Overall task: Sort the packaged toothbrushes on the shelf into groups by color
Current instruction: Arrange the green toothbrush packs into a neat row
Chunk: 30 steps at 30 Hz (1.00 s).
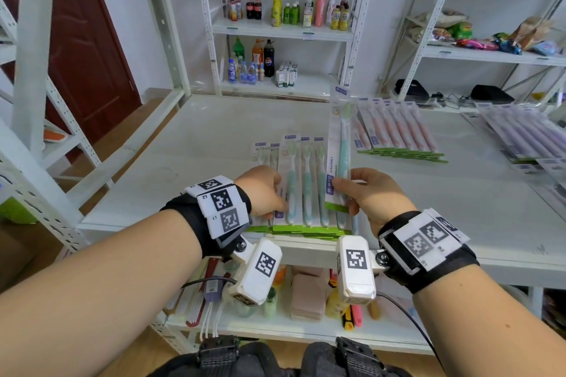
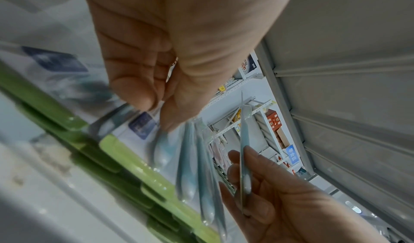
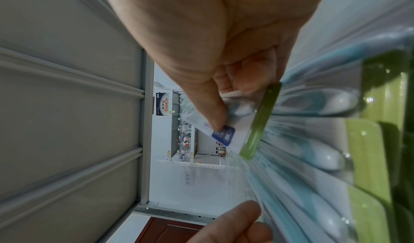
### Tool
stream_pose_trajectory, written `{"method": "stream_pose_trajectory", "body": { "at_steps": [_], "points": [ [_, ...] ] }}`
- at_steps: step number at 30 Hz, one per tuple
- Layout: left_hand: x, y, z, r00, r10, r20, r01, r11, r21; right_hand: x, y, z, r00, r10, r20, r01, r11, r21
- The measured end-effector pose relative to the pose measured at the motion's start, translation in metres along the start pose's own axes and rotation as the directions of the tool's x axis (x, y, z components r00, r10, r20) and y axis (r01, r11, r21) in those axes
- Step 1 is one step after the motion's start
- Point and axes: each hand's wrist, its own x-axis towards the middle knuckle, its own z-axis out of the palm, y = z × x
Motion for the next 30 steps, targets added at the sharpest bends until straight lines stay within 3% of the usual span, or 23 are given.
{"method": "stream_pose_trajectory", "body": {
  "at_steps": [5, 10, 13, 15, 17, 22, 26, 30],
  "points": [
    [0.002, 0.003, -0.005, 0.993, 0.069, -0.092, -0.087, 0.975, -0.203, -0.002, -0.008, 0.003, 0.999, -0.027, -0.018, 0.028, 0.999, 0.023],
    [-0.003, 0.015, -0.005, 0.969, 0.119, -0.217, -0.227, 0.779, -0.585, -0.004, -0.018, 0.014, 0.997, -0.076, 0.001, 0.076, 0.997, 0.012],
    [-0.003, 0.018, -0.004, 0.957, 0.067, -0.284, -0.249, 0.692, -0.678, -0.007, -0.023, 0.028, 0.993, -0.094, 0.069, 0.096, 0.995, -0.017],
    [-0.003, 0.014, -0.004, 0.946, 0.034, -0.324, -0.259, 0.682, -0.684, -0.008, -0.026, 0.037, 0.989, -0.105, 0.105, 0.109, 0.994, -0.029],
    [-0.002, 0.009, -0.004, 0.949, 0.006, -0.316, -0.235, 0.683, -0.691, -0.009, -0.027, 0.044, 0.986, -0.109, 0.13, 0.115, 0.992, -0.042],
    [-0.002, -0.011, -0.015, 0.963, -0.133, -0.237, -0.119, 0.578, -0.807, -0.007, -0.024, 0.039, 0.989, -0.124, 0.086, 0.128, 0.991, -0.036],
    [-0.002, -0.034, -0.02, 0.962, -0.2, -0.184, -0.033, 0.584, -0.811, 0.0, -0.015, 0.018, 0.994, -0.104, -0.025, 0.102, 0.992, -0.076],
    [-0.004, -0.042, -0.016, 0.974, -0.198, -0.108, 0.037, 0.614, -0.788, 0.001, -0.003, 0.006, 0.996, -0.065, -0.056, 0.058, 0.991, -0.119]
  ]
}}
